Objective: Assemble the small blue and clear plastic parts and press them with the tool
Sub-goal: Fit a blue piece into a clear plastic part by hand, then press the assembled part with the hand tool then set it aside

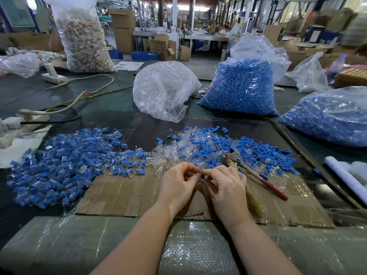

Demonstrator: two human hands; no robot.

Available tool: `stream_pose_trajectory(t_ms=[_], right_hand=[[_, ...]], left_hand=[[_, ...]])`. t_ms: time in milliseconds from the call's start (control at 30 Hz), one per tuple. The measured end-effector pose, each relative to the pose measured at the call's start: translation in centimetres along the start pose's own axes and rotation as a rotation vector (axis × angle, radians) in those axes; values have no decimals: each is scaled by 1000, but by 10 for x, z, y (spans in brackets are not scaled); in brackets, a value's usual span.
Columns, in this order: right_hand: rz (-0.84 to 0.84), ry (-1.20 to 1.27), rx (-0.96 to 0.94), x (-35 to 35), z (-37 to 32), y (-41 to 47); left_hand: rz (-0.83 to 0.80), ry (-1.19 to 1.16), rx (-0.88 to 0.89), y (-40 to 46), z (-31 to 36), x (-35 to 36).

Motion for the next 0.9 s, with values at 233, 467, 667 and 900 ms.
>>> stream_pose_trajectory(t_ms=[233,467,667,900], right_hand=[[-10,-6,-8,0,-1,0],[187,-47,151,-35,17,6],[-311,-622,590,-24,90,9],[-262,-651,494,-33,80,16]], left_hand=[[2,0,-5,0,-1,0],[46,-90,-59,0,-5,-2],[52,-89,-64,1,-6,-4],[71,-158,-117,3,-8,-6]])
Point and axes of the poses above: each hand's wrist, its own y-axis towards the middle knuckle, its own x-axis out of the palm, z = x × y, the point moved 10 cm from there along y, towards the middle knuckle, and after that the axes turned 11 degrees about x, right-handed, at the moved point
